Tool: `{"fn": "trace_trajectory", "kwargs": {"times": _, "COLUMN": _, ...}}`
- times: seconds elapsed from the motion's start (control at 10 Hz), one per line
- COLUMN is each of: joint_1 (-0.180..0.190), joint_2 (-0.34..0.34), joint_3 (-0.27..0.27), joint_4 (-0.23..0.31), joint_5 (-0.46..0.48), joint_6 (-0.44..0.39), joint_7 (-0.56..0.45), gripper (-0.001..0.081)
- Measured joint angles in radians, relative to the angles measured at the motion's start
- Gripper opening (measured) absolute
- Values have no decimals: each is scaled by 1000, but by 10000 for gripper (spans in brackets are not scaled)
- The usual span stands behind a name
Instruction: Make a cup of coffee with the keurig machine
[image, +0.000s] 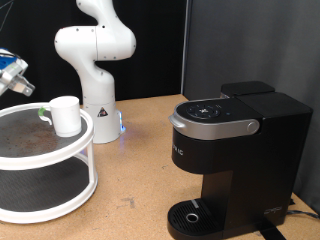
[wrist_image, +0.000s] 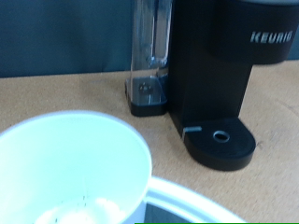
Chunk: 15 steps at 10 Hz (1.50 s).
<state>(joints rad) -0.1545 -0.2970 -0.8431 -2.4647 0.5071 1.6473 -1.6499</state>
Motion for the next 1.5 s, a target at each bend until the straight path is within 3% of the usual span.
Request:
{"fn": "trace_trajectory", "kwargs": {"times": 0.4, "joint_1": 4, "joint_2": 77, "joint_3": -1, "joint_4": -42, "joint_5": 2, "joint_6": 36, "joint_7": -83, "gripper": 0}}
{"fn": "trace_trajectory", "kwargs": {"times": 0.7, "joint_1": -1, "joint_2": 79, "joint_3": -45, "joint_4": 32, "joint_5": 33, "joint_6": -211, "joint_7": -100, "gripper": 0}}
{"fn": "trace_trajectory", "kwargs": {"times": 0.9, "joint_1": -11, "joint_2": 63, "joint_3": -55, "joint_4": 83, "joint_5": 24, "joint_6": -296, "joint_7": -91, "gripper": 0}}
{"fn": "trace_trajectory", "kwargs": {"times": 1.2, "joint_1": -18, "joint_2": -1, "joint_3": -8, "joint_4": 119, "joint_5": -93, "joint_6": -283, "joint_7": 4, "gripper": 0}}
{"fn": "trace_trajectory", "kwargs": {"times": 1.4, "joint_1": -20, "joint_2": -27, "joint_3": 15, "joint_4": 121, "joint_5": -106, "joint_6": -263, "joint_7": 59, "gripper": 32}}
{"fn": "trace_trajectory", "kwargs": {"times": 1.5, "joint_1": -20, "joint_2": -30, "joint_3": 17, "joint_4": 122, "joint_5": -106, "joint_6": -263, "joint_7": 73, "gripper": 170}}
